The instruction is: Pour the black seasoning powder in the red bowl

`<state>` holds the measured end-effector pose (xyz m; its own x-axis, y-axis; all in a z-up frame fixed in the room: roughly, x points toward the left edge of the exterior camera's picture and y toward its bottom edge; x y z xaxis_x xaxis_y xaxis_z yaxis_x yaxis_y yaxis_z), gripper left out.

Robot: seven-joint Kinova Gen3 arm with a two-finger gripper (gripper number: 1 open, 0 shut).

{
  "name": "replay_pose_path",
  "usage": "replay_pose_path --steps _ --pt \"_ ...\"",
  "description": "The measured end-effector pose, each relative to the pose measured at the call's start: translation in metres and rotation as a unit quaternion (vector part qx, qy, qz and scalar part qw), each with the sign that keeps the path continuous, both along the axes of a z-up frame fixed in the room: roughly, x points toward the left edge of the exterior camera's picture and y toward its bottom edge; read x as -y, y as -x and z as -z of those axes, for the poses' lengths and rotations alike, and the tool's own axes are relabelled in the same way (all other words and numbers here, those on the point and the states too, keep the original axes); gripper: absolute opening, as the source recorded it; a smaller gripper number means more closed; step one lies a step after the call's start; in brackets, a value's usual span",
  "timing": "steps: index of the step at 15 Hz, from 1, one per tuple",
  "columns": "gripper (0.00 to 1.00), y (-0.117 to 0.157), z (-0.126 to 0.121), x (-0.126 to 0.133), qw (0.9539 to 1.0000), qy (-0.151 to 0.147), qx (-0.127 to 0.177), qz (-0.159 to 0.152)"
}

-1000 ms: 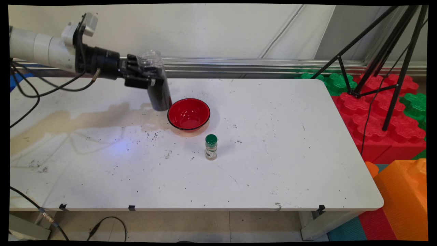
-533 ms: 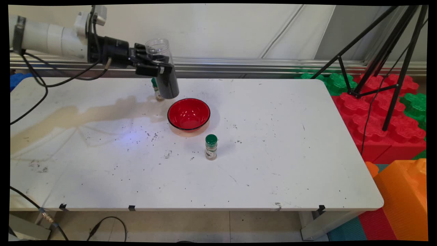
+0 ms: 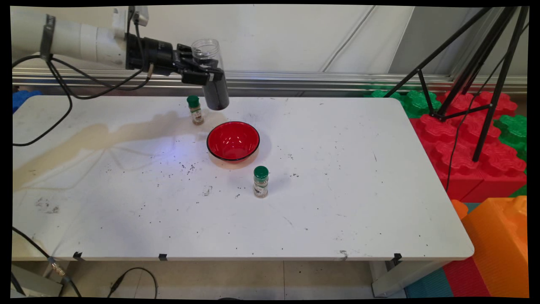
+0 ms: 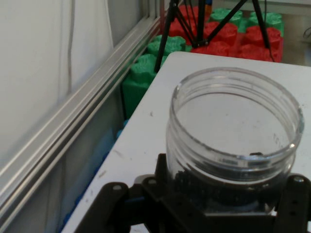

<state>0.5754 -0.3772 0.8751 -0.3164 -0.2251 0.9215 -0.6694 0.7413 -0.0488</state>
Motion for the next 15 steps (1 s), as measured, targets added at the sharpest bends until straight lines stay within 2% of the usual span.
replay_pose_path --steps 5,9,15 --pt "0.0 0.001 0.006 0.018 0.9995 0.024 0.019 0.006" --pt "0.0 0.003 0.013 0.029 0.9977 0.047 0.04 0.026" --pt "0.0 0.008 0.024 0.036 0.9903 0.092 0.081 0.066"
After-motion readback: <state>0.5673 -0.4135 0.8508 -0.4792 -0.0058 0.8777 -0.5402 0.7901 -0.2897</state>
